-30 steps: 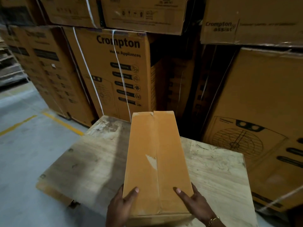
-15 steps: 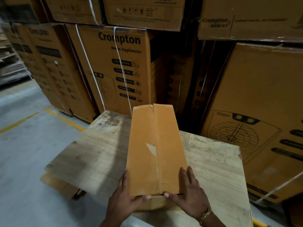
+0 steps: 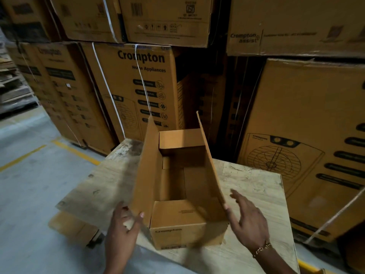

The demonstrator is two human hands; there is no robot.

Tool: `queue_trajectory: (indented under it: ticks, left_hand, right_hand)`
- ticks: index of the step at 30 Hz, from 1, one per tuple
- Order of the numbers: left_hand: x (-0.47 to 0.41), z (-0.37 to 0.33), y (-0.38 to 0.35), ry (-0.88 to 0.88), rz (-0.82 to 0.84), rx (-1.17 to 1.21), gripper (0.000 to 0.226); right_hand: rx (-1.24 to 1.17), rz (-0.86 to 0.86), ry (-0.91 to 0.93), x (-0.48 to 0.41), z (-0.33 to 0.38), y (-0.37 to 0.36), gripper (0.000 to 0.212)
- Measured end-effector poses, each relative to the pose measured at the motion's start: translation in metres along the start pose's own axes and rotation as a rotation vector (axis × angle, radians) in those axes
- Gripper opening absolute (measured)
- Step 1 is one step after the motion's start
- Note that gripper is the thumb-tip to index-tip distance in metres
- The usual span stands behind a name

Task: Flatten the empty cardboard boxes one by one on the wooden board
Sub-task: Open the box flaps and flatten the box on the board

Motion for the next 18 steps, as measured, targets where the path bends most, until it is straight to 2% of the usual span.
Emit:
queue_trajectory:
  ticks: [2, 4, 7, 9, 11, 12, 13, 14, 16, 18]
  left_hand:
    - [0.003, 0.001, 0.026, -0.039, -0.175, -0.105, 0.101]
    - [0.000, 0.001, 0.040, -0.080, -0.287, -0.347, 0.108]
    - [-0.009, 0.001, 0.028, -0.154, -0.207, -0.717, 0.098]
    - [-0.018, 0.008, 0.006, -0.187, -0.038, -0.827, 0.084]
    - [-0.027, 0.016, -0.014, -0.104, 0.173, -0.773, 0.078]
    - [-0.033, 0.024, -0.028, -0.031, 0.286, -0.669, 0.086]
    - [-0.034, 0.034, -0.043, 0.065, 0.392, -0.510, 0.095]
    - [-0.032, 0.042, -0.059, 0.155, 0.483, -0.340, 0.103]
    - [-0.028, 0.044, -0.089, 0.245, 0.594, -0.048, 0.111]
    - [-0.028, 0.039, -0.105, 0.256, 0.600, 0.099, 0.112]
  right_hand:
    - [-0.069, -0.101, 0.005, 0.005, -0.012, 0.015, 0.060]
    - [-0.096, -0.186, -0.006, 0.009, -0.023, 0.030, 0.063]
    - [0.030, -0.164, -0.107, 0.006, -0.051, 0.034, 0.081]
    - [0.206, -0.040, -0.213, -0.001, -0.065, 0.026, 0.077]
    - [0.315, 0.217, -0.284, -0.008, -0.078, -0.005, 0.063]
    - [0.276, 0.339, -0.312, -0.010, -0.084, -0.023, 0.060]
    - [0.158, 0.449, -0.330, -0.010, -0.087, -0.039, 0.068]
    - [-0.061, 0.534, -0.351, -0.010, -0.082, -0.054, 0.085]
    - [-0.468, 0.584, -0.414, -0.011, -0.069, -0.086, 0.108]
    - [-0.589, 0.656, -0.429, -0.012, -0.046, -0.107, 0.109]
Point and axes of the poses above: each hand's wrist, its own x-axis away from the middle knuckle, its own y-axis out of the back of the hand, z = x × y, the point moved 9 cm from there along -x, towards the middle knuckle, and after that the axes turned 14 degrees about z, right-handed, at the moved point
